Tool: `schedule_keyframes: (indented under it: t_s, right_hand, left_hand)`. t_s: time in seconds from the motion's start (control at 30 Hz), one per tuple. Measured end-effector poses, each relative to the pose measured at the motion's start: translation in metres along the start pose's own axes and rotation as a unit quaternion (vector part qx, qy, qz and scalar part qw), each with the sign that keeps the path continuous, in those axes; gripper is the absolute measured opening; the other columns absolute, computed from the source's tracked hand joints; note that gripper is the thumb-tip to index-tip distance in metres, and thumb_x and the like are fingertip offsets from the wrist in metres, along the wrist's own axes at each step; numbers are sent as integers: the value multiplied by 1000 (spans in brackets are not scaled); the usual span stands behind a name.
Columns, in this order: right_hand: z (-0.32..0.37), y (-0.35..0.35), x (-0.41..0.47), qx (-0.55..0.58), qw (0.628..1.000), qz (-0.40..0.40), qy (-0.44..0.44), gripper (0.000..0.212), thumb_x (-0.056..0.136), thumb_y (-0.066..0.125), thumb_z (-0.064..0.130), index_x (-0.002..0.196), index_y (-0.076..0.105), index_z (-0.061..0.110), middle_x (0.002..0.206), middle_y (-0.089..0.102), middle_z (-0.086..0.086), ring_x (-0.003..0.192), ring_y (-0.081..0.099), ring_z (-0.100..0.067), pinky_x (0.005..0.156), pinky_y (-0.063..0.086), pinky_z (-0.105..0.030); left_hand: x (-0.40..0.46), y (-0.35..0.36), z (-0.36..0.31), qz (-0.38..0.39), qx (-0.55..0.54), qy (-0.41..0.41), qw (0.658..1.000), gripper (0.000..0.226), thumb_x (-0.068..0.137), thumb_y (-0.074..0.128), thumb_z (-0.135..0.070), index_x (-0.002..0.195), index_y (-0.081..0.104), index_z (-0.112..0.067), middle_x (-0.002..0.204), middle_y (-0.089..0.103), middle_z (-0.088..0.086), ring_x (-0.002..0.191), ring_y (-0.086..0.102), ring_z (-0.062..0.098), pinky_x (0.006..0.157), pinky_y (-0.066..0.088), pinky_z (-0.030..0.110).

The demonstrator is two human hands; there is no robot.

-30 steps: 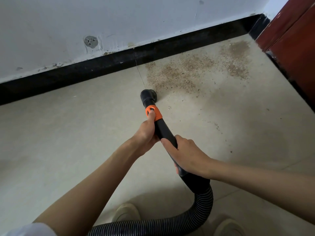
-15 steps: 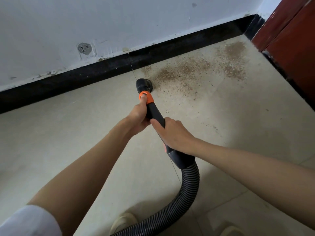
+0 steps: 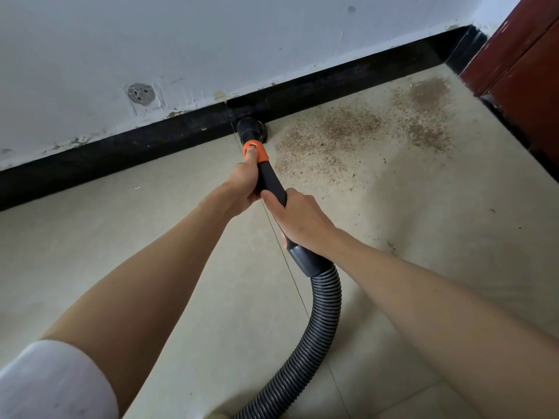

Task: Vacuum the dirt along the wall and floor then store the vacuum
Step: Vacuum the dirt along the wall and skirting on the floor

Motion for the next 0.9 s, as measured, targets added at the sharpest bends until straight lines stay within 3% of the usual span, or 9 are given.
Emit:
schedule_keyframes:
  t_s: [0.23, 0.4, 0.67, 0.9]
  right_hand:
    - [-12, -3, 3, 11, 1000, -21, 15, 46, 96, 38, 57, 91, 48, 12, 75, 64, -11, 67, 67, -31, 68, 56, -43]
    - [-15, -11, 0, 32, 999, -25, 26, 42, 95, 39, 56, 82, 46, 16, 72, 62, -9, 65, 69, -31, 67, 56, -42]
    - [-35, -11, -42, 18, 999, 9, 47, 45, 94, 38, 57, 82, 46, 15, 63, 61, -6, 54, 67, -26, 58, 52, -33]
    - [-46, -10, -81, -17, 998, 30, 61, 46, 95, 35, 59, 83, 44, 15, 64, 61, -6, 49, 61, -20, 64, 53, -35]
  left_hand:
    - [6, 12, 0, 17, 19, 6, 1000, 47, 99, 29, -49, 109, 43, -5, 91, 54, 7, 79, 56, 16, 66, 50, 25]
    - [1, 23, -4, 37, 19, 3, 999, 46, 100, 30, -48, 111, 42, -5, 89, 54, 7, 78, 55, 16, 65, 50, 25]
    - [-28, 26, 30, 87, -13, -28, 996, 46, 99, 30, -48, 109, 42, -4, 94, 55, 9, 83, 57, 18, 70, 52, 27]
    - [-55, 30, 57, 106, -25, -39, 993, 49, 99, 30, -49, 112, 44, -4, 95, 56, 9, 85, 58, 18, 70, 51, 28]
Point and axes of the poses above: each hand's wrist, its own x-axis towards the middle knuckle, its own y-axis out of the palm, z = x × y, the point moved 3 cm from there along x, towards the middle knuckle
